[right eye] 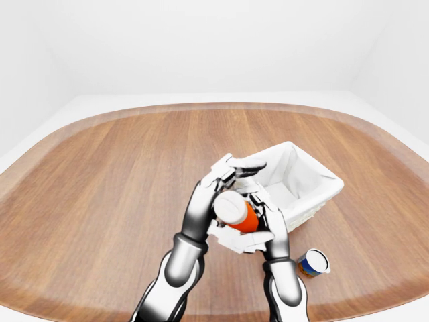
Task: Pick up the ketchup, and put it in the basket.
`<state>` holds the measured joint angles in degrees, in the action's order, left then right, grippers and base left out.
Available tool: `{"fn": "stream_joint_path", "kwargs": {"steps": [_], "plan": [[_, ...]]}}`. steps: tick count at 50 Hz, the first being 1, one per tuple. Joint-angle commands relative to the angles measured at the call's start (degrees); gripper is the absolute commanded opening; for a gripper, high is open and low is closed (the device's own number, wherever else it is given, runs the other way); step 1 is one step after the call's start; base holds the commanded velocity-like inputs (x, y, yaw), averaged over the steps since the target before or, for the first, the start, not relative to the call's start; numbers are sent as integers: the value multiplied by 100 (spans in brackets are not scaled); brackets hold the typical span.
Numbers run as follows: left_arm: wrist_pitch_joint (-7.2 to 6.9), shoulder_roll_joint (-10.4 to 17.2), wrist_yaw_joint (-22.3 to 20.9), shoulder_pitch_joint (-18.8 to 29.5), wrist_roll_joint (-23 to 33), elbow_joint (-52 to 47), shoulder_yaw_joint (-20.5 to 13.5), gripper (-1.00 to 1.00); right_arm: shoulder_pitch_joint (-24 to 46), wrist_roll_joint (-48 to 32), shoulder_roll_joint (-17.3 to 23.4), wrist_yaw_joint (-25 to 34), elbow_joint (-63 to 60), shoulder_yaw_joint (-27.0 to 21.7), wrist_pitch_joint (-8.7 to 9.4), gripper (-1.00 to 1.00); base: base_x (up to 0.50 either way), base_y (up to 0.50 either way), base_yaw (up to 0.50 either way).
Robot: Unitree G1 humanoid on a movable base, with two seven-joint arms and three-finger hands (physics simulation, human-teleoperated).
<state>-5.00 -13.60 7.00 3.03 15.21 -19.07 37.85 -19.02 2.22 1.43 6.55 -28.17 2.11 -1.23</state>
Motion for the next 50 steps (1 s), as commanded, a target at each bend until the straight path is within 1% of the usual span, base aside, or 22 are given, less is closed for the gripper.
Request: {"fn": "stream_joint_path", "kwargs": {"steps": [1, 7, 16, 23, 30, 32, 37, 38, 41, 47, 50], "plan": [[0, 2, 62, -22, -58, 277, 203, 100, 180, -605, -13, -684, -163, 491, -37, -100, 0, 0, 0], [0, 23, 68, -42, -32, 261, 231, 100, 198, -614, -14, -696, -151, 497, -29, -100, 0, 0, 0], [0, 80, 29, -66, -16, 293, 183, 100, 220, -641, -14, -714, -77, 517, -62, -100, 0, 0, 0], [0, 193, -38, -121, -42, 111, 29, 100, 241, -649, -17, -732, -21, 521, -79, -100, 0, 0, 0], [0, 520, -107, -303, 36, -682, 23, 100, 274, -647, -28, -751, 40, 508, -106, -100, 0, 0, 0], [0, 643, -132, -377, 34, -989, -39, 100, 282, -642, -30, -754, 54, 498, -114, -100, 0, 0, 0], [0, 847, -145, -472, 3, -1307, -182, 100, 290, -645, -30, -755, 69, 505, -120, -100, 0, 0, 0], [0, 912, -158, -524, -31, -1416, -292, 100, 307, -651, -35, -760, 80, 506, -106, -100, 0, 0, 0], [0, 1048, -171, -620, -76, -1502, -402, 100, 319, -655, -37, -761, 123, 513, -131, -100, 0, 0, 0], [0, 1438, -248, -951, -149, -1846, -741, 100, 324, -681, -33, -774, 144, 569, -123, -100, 0, 0, 0], [0, 1532, -326, -1064, -245, -1843, -1020, 100, 317, -669, -25, -770, 129, 567, -122, -100, 0, 0, 0]]}}
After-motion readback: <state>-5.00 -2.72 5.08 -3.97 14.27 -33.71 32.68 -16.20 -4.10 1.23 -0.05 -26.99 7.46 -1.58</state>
